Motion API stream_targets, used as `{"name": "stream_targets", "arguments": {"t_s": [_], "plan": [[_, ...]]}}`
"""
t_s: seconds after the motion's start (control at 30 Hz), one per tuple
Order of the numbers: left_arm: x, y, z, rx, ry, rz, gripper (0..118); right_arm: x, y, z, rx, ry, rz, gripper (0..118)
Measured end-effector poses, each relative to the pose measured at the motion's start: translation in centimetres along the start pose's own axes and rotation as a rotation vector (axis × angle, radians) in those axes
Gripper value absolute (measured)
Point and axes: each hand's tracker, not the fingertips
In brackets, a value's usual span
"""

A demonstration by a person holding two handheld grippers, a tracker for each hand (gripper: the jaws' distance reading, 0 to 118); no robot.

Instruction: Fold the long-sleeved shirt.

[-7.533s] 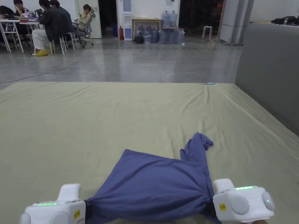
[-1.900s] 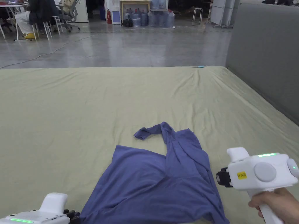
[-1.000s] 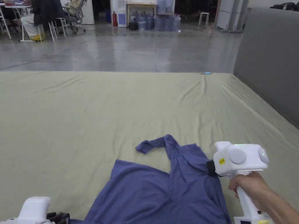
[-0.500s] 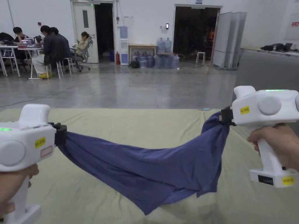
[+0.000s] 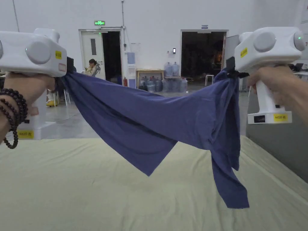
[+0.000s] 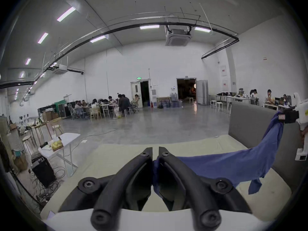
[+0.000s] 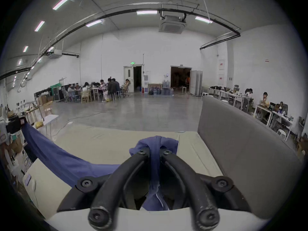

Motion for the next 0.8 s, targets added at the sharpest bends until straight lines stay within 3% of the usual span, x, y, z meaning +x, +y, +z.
{"name": "stream_targets", "arguments": {"t_s": [0.17,0.5,0.63,0.8], "plan": [[0.7,-3.2,-1.9,-0.027,-0.027,0.008,0,0.9,-3.4,-2.4,-0.036,-0.002,-0.047,5],[3.8,-23.8,-5.8,-0.345,-0.114,-0.059,0,0.6,-24.7,-11.5,-0.336,0.041,-0.142,5],[3.2,-28.3,-2.5,-0.394,-0.164,-0.052,0,0.5,-30.1,-9.3,-0.368,0.006,-0.129,6],[1.1,-32.6,7.0,-0.380,-0.231,-0.026,0,1.6,-34.9,-1.1,-0.368,0.104,-0.077,6]]}}
